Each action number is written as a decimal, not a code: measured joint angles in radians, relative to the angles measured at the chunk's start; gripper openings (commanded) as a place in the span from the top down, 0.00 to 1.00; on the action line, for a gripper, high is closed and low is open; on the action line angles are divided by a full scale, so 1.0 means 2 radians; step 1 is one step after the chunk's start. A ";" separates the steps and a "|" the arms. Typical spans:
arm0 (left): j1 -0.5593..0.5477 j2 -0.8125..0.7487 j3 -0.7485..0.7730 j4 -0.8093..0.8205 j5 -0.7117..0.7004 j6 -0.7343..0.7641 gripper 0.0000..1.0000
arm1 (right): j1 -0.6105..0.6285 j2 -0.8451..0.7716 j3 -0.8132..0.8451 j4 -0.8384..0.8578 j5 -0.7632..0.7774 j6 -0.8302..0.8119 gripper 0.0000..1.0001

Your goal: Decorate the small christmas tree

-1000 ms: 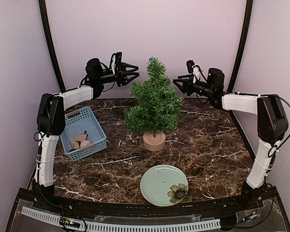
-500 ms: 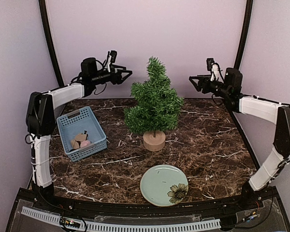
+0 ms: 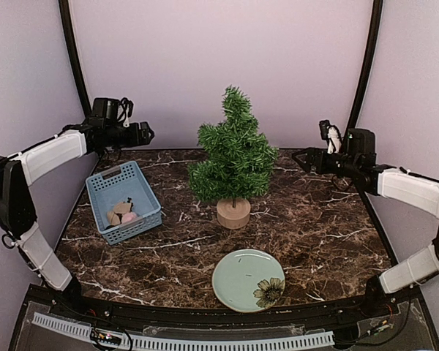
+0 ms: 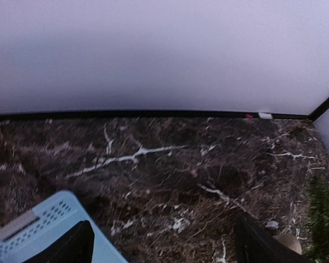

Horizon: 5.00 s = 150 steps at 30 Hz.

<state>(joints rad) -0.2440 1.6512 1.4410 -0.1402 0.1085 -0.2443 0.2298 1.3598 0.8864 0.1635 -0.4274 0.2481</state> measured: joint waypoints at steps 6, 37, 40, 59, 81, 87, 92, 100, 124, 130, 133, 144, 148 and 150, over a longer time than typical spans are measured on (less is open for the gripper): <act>0.000 -0.028 -0.085 -0.132 -0.111 -0.047 0.17 | 0.005 -0.040 -0.022 -0.047 0.010 0.000 0.06; 0.031 0.022 -0.181 -0.262 -0.191 -0.086 0.94 | 0.041 -0.046 -0.038 -0.085 0.001 -0.004 0.07; 0.031 0.028 -0.181 -0.257 -0.184 -0.083 1.00 | 0.041 -0.044 -0.038 -0.085 0.001 -0.004 0.07; -0.015 -0.067 -0.098 -0.254 -0.165 0.034 1.00 | 0.043 -0.044 -0.038 -0.082 0.000 -0.003 0.08; -0.180 -0.230 -0.102 -0.149 -0.048 0.219 1.00 | 0.046 -0.066 -0.038 -0.067 -0.004 0.001 0.07; -0.272 -0.244 -0.128 -0.082 -0.060 0.315 1.00 | 0.046 -0.081 -0.043 -0.062 -0.006 0.002 0.07; -0.298 -0.233 -0.174 -0.023 -0.095 0.396 1.00 | 0.046 -0.085 -0.046 -0.058 -0.008 0.006 0.06; -0.298 -0.234 -0.282 0.090 -0.105 0.499 1.00 | 0.046 -0.093 -0.050 -0.057 -0.008 0.006 0.06; -0.318 -0.219 -0.264 0.137 -0.127 0.496 1.00 | 0.046 -0.110 -0.071 -0.053 0.002 0.006 0.04; -0.316 -0.197 -0.220 0.157 -0.138 0.494 1.00 | 0.047 -0.111 -0.072 -0.051 0.002 0.006 0.04; -0.314 -0.199 -0.223 0.152 -0.116 0.490 1.00 | 0.047 -0.116 -0.076 -0.054 0.005 0.005 0.04; -0.330 -0.223 -0.242 0.105 -0.037 0.443 1.00 | 0.047 -0.127 -0.085 -0.053 0.010 0.003 0.04; -0.347 -0.216 -0.277 0.176 -0.077 0.430 1.00 | 0.047 -0.127 -0.086 -0.052 0.010 0.004 0.03; -0.354 -0.198 -0.283 0.215 -0.103 0.427 1.00 | 0.047 -0.127 -0.086 -0.052 0.010 0.004 0.03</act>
<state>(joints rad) -0.9512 1.2556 0.8745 0.2901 -0.0982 0.6106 0.3229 1.1053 0.7143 0.0586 -0.4065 0.2565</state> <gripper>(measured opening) 0.006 0.966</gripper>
